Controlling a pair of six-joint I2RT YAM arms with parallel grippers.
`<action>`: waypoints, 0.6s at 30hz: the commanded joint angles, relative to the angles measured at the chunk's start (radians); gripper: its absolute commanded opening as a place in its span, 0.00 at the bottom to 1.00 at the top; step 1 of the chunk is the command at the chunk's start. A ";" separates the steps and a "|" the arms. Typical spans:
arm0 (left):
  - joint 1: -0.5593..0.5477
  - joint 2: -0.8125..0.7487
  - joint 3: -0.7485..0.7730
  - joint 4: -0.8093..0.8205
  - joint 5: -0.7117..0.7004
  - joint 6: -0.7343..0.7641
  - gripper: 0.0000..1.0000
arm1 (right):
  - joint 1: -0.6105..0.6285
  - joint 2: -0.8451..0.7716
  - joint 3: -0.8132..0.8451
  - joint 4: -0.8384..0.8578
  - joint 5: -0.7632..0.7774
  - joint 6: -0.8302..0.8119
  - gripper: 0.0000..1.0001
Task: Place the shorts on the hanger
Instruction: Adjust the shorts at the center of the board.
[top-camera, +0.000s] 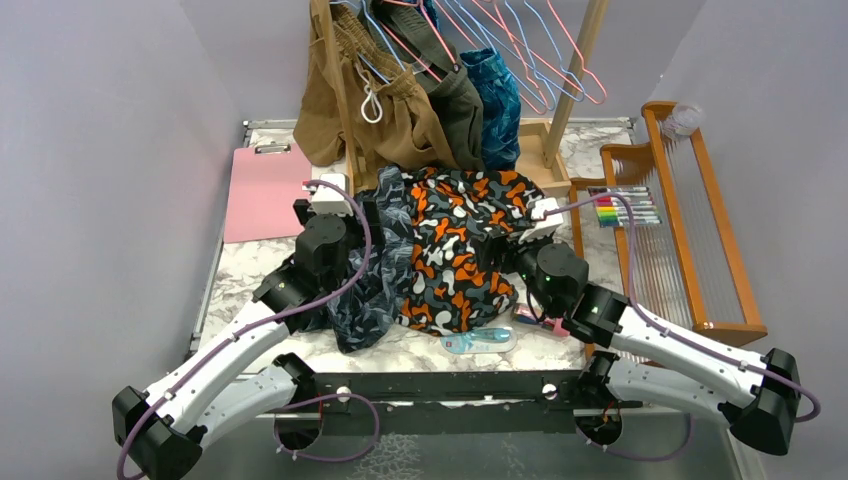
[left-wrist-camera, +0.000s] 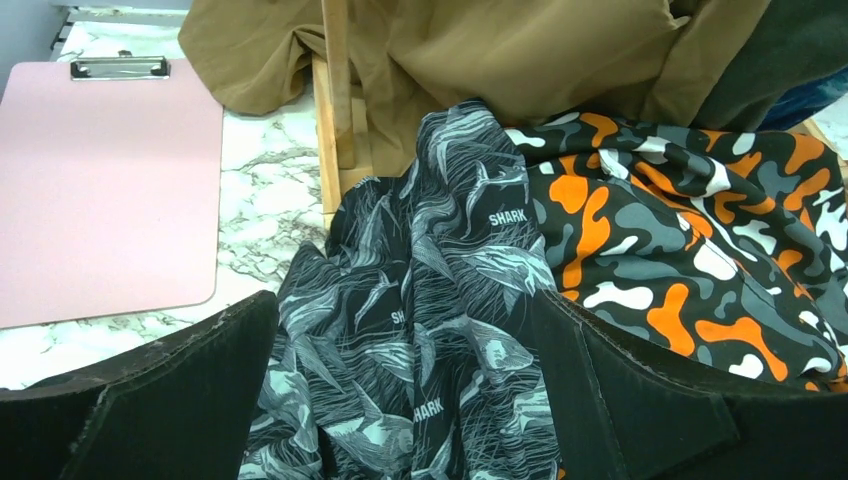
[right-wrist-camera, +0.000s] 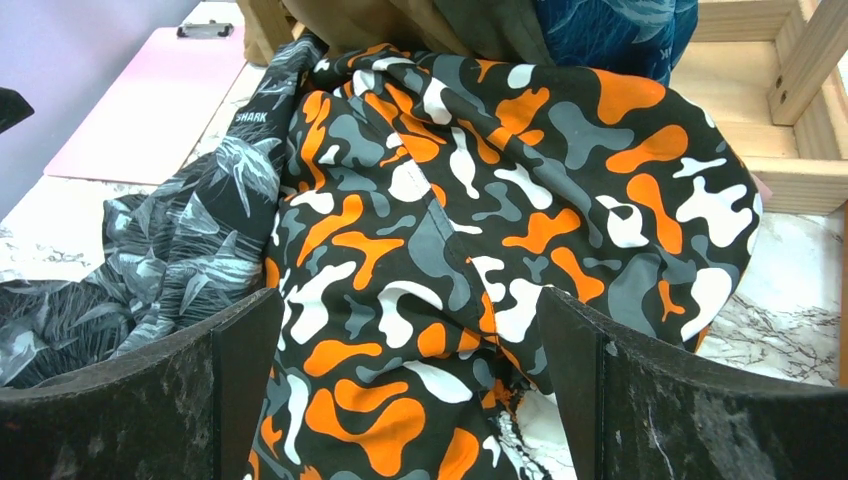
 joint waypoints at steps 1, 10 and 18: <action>-0.003 -0.033 0.012 0.002 -0.055 -0.025 0.99 | -0.003 -0.017 -0.004 0.007 0.047 -0.012 1.00; -0.002 -0.130 -0.050 0.069 0.040 0.015 0.99 | -0.002 -0.004 0.086 -0.111 -0.139 -0.082 0.99; -0.002 -0.116 -0.063 0.077 0.039 0.044 0.96 | 0.007 0.083 0.176 -0.198 -0.426 -0.153 0.90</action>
